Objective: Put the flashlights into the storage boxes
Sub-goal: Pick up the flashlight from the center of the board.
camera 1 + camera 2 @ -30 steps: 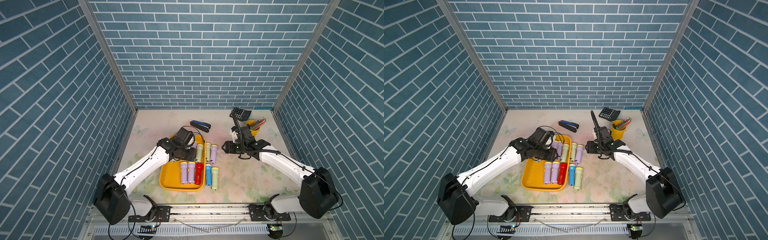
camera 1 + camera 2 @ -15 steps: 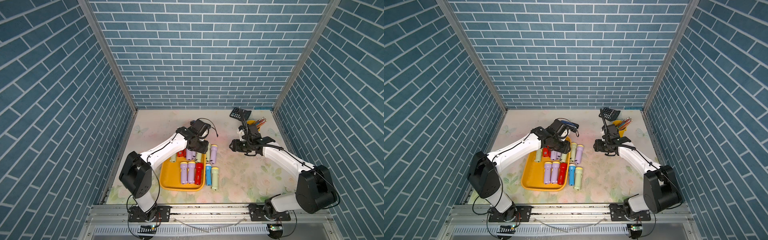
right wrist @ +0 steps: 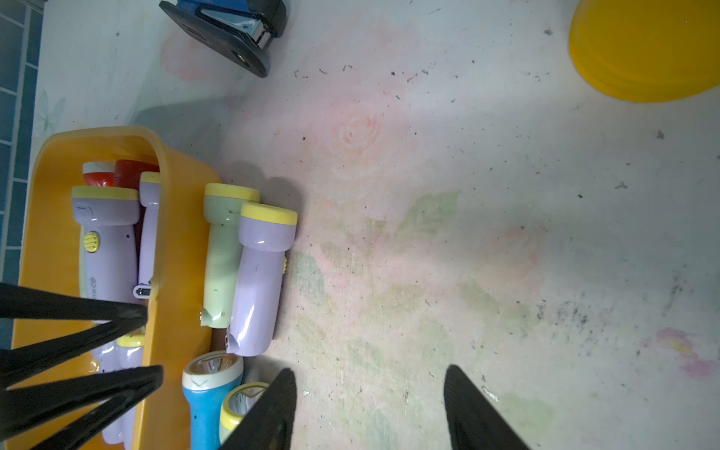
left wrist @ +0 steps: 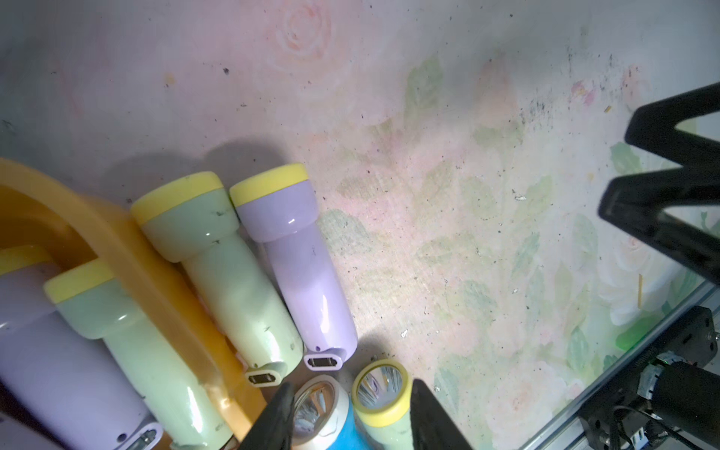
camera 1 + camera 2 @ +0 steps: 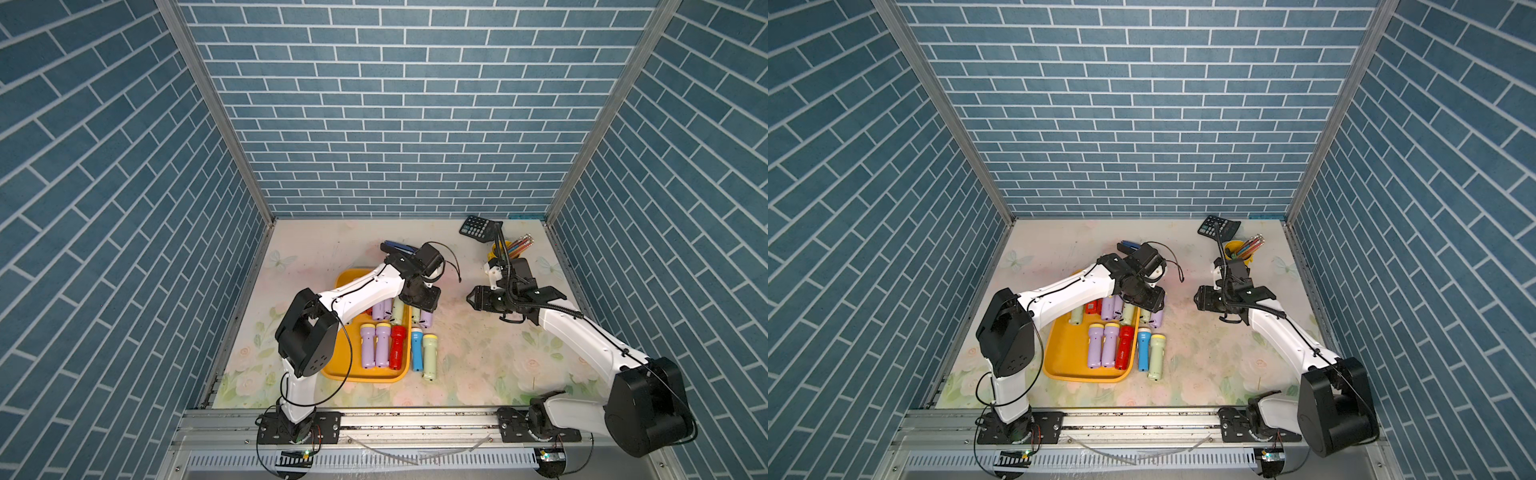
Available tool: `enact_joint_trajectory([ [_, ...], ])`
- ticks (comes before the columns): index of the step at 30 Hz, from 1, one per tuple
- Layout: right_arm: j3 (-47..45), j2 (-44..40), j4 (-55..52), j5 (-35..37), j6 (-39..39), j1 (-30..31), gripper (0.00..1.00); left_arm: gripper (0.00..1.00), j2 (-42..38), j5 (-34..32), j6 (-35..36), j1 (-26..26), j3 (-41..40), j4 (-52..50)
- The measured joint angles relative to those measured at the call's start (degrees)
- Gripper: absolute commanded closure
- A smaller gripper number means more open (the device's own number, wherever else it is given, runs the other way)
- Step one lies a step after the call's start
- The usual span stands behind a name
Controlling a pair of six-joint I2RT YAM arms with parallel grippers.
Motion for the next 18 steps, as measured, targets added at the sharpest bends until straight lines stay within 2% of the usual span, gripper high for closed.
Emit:
enact_joint_trajectory([
  [18, -5.14, -3.48, 1.79, -2.03, 0.04, -1.64, 0.38, 0.51, 4.39, -2.25, -0.92, -1.46, 2.12, -1.68],
])
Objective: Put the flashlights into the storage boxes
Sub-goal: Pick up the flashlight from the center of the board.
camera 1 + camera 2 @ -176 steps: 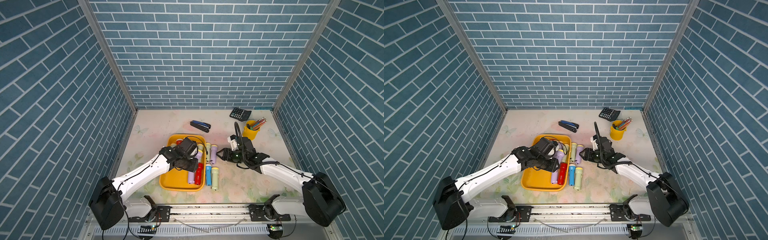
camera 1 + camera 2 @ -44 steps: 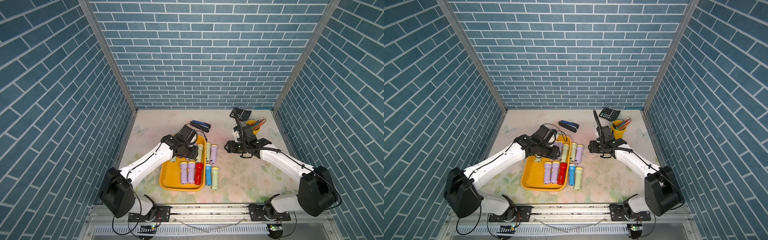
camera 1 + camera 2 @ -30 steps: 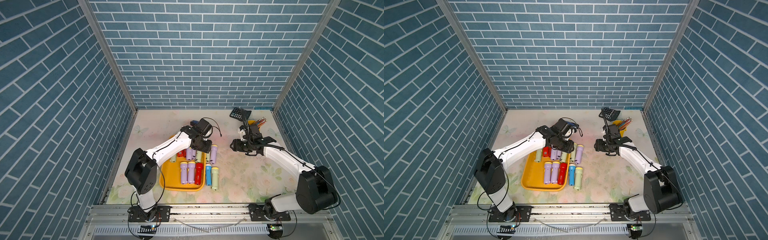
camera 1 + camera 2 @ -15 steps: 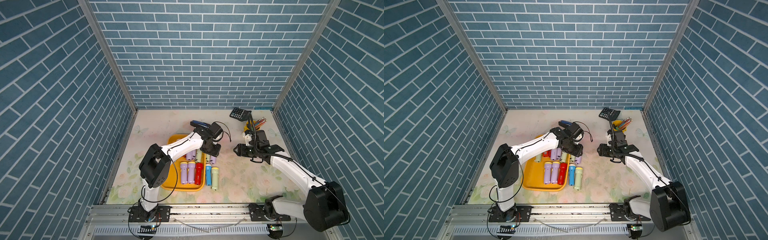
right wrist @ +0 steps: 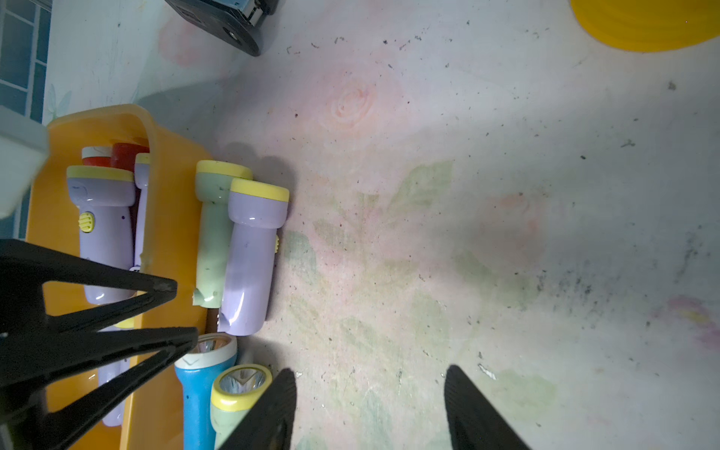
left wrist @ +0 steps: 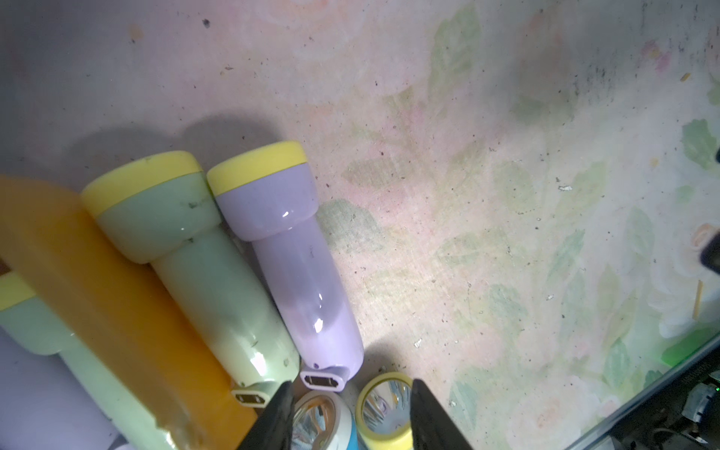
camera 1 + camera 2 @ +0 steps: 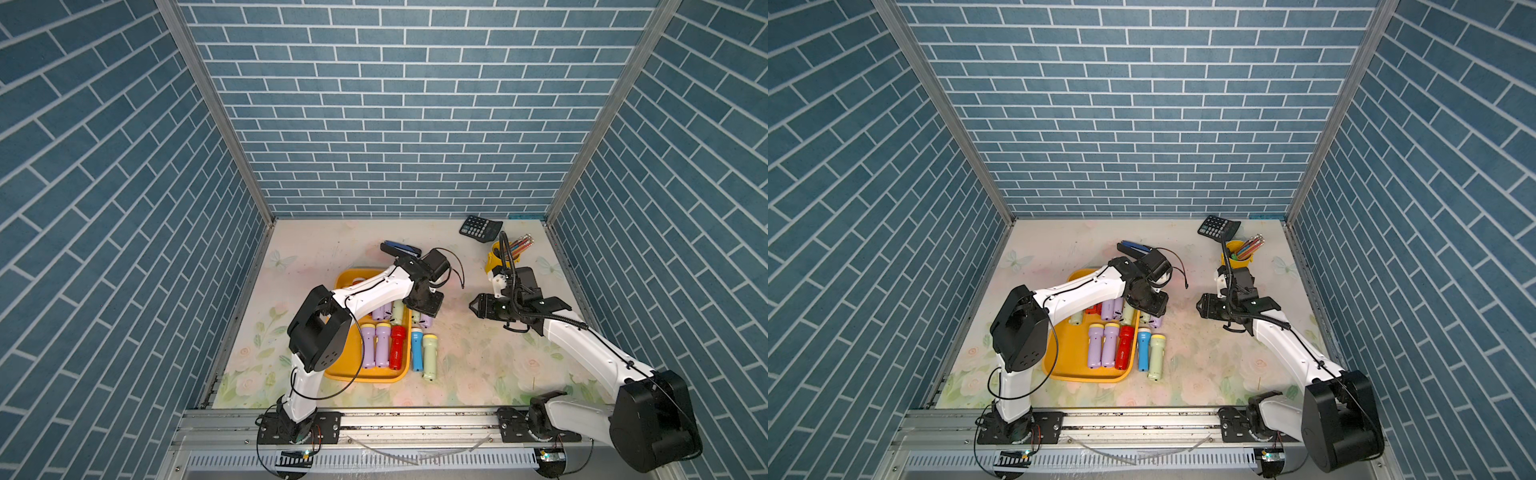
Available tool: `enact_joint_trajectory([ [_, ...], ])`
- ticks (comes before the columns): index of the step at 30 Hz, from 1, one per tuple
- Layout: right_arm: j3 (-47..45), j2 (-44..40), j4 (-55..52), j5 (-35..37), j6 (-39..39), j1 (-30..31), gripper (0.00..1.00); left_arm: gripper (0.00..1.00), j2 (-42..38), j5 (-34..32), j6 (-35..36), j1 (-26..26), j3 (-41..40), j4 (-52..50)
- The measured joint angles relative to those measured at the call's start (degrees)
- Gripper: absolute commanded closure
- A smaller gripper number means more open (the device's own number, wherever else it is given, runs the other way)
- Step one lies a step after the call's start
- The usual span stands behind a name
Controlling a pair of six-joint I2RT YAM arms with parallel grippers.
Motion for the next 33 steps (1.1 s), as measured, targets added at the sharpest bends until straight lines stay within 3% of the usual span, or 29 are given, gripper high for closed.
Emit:
enact_joint_trajectory([
  [33, -1.90, -2.23, 1.07, -1.01, 0.00, -1.16, 0.38, 0.51, 6.51, -0.09, -0.02, -0.22, 1.95, 0.15],
])
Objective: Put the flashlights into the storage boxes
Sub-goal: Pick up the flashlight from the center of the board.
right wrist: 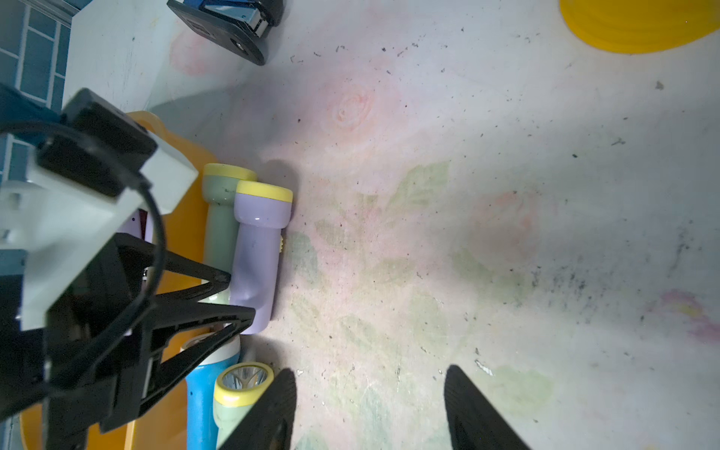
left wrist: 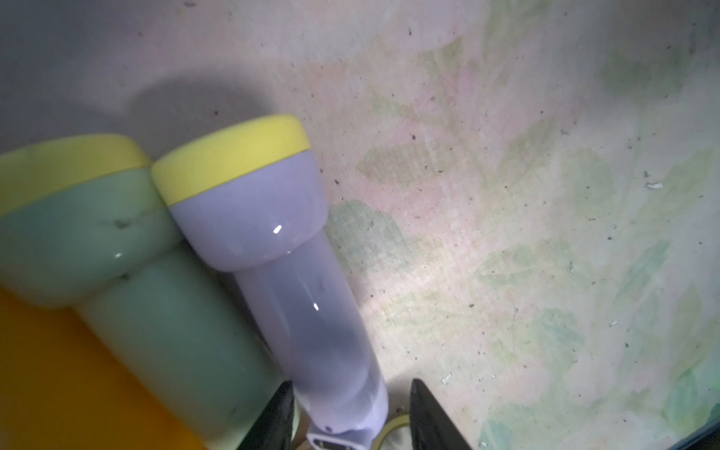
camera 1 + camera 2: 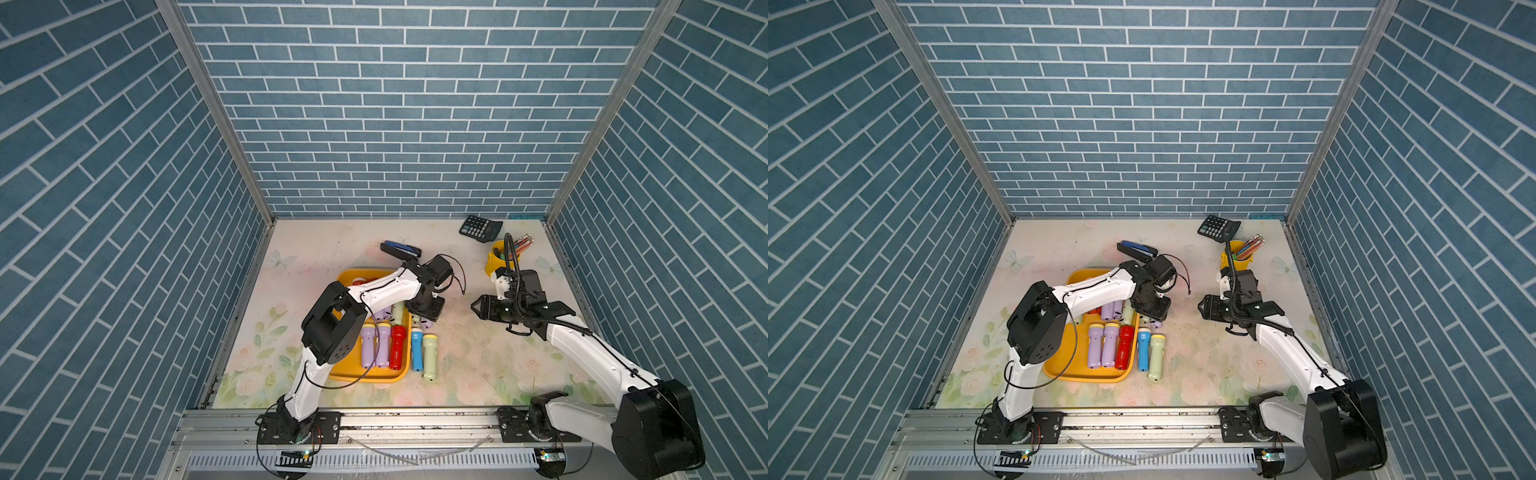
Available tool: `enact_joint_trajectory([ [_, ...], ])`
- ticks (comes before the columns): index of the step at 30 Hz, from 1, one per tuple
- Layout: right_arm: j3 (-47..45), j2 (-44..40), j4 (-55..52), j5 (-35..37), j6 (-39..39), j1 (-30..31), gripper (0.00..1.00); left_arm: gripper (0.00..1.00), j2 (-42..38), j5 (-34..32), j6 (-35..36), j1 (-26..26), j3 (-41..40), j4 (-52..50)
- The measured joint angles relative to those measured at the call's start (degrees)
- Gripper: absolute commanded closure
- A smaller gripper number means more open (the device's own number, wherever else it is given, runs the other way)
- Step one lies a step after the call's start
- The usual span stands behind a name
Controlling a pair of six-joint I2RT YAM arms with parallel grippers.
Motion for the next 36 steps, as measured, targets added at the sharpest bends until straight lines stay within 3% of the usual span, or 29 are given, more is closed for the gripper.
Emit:
enact_joint_trajectory([
  [24, -0.70, -0.48, 0.20, -0.63, -0.04, -1.27, 0.38, 0.56, 7.26, 0.46, 0.50, -1.16, 6.25, -0.52],
  [36, -1.11, -0.61, 0.15, -1.11, -0.07, -1.88, 0.38, 0.65, 9.07, 0.94, 0.90, -1.77, 9.18, -1.36],
])
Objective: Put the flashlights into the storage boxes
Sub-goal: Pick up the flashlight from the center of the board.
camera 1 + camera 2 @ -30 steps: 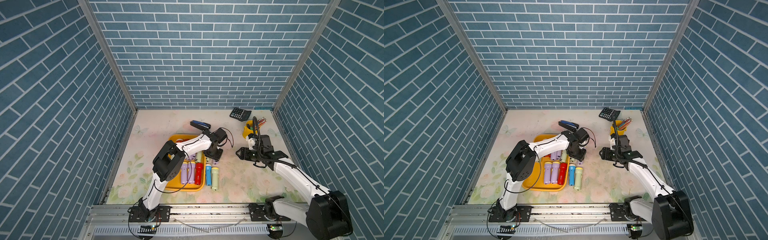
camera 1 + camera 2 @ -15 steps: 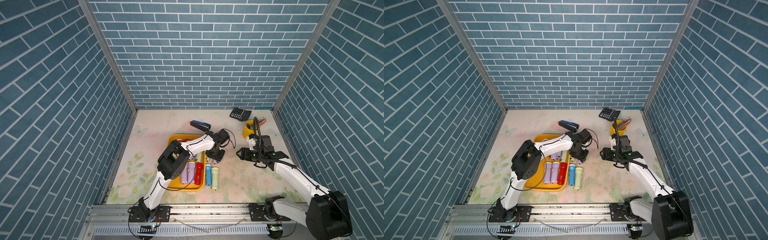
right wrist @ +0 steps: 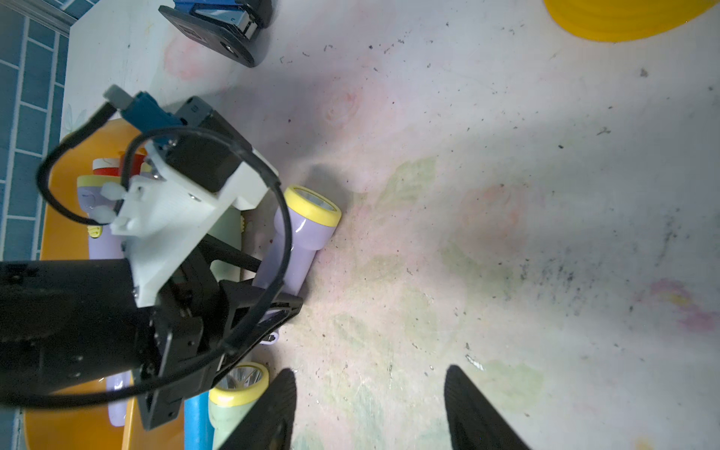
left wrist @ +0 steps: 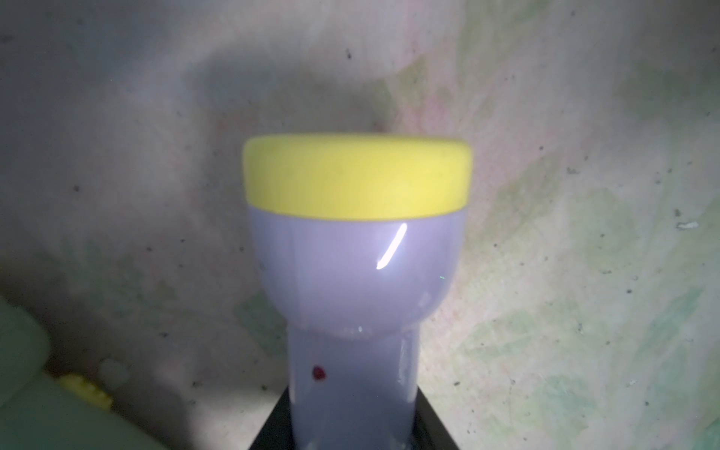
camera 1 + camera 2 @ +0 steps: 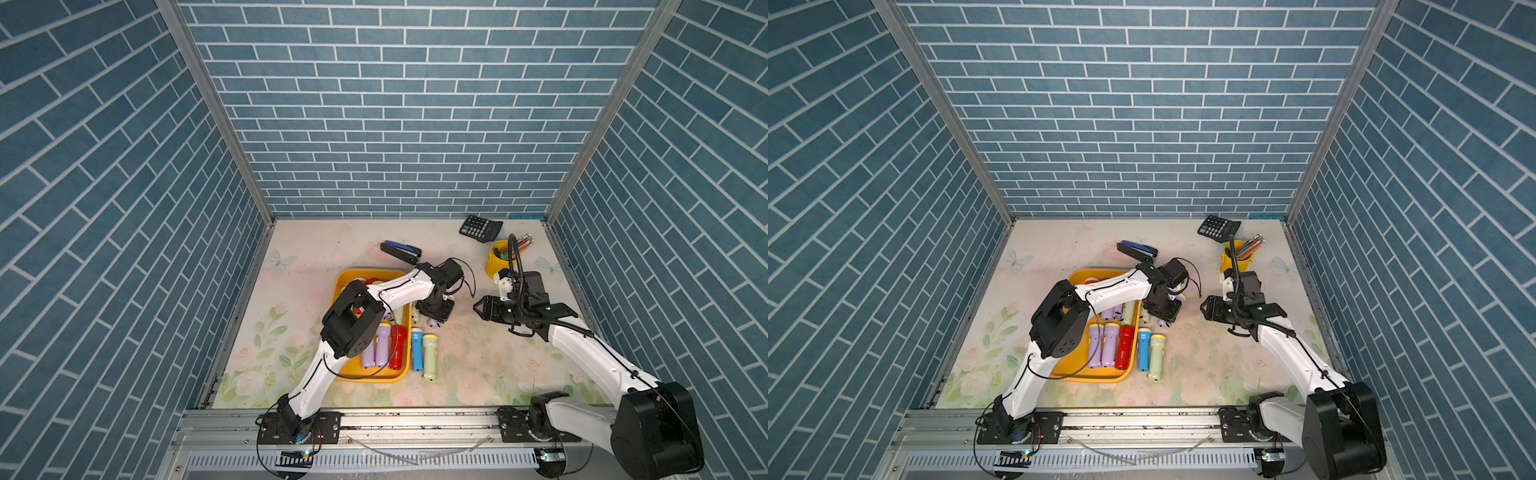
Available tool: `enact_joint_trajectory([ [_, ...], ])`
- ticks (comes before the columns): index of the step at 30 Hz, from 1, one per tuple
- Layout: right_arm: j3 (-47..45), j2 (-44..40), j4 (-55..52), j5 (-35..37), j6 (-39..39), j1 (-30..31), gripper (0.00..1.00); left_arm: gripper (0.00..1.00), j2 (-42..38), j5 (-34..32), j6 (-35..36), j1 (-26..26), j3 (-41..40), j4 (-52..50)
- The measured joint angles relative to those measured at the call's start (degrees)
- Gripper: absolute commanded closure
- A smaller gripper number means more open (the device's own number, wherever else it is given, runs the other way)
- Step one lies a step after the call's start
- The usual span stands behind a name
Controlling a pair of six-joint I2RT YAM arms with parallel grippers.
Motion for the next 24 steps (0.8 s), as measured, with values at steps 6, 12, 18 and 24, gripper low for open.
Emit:
enact_joint_trajectory([
  [6, 0.00, -1.95, -0.44, 0.02, 0.00, -0.24, 0.38, 0.68, -0.85, 0.33, 0.13, -0.24, 0.57, -0.48],
  [12, 0.00, -4.42, -0.28, -1.03, 0.07, -0.35, 0.38, 0.68, -7.37, 0.52, 0.11, -0.26, -0.59, -0.35],
  [18, 0.00, -5.62, 2.08, -4.33, 2.64, -0.33, 0.38, 0.68, -19.12, 0.72, -0.11, -0.26, -6.14, 0.70],
  [24, 0.00, -6.86, 5.81, -4.74, 6.54, 3.19, 0.37, 0.68, -29.62, 1.62, -1.95, 0.02, -17.66, 2.49],
])
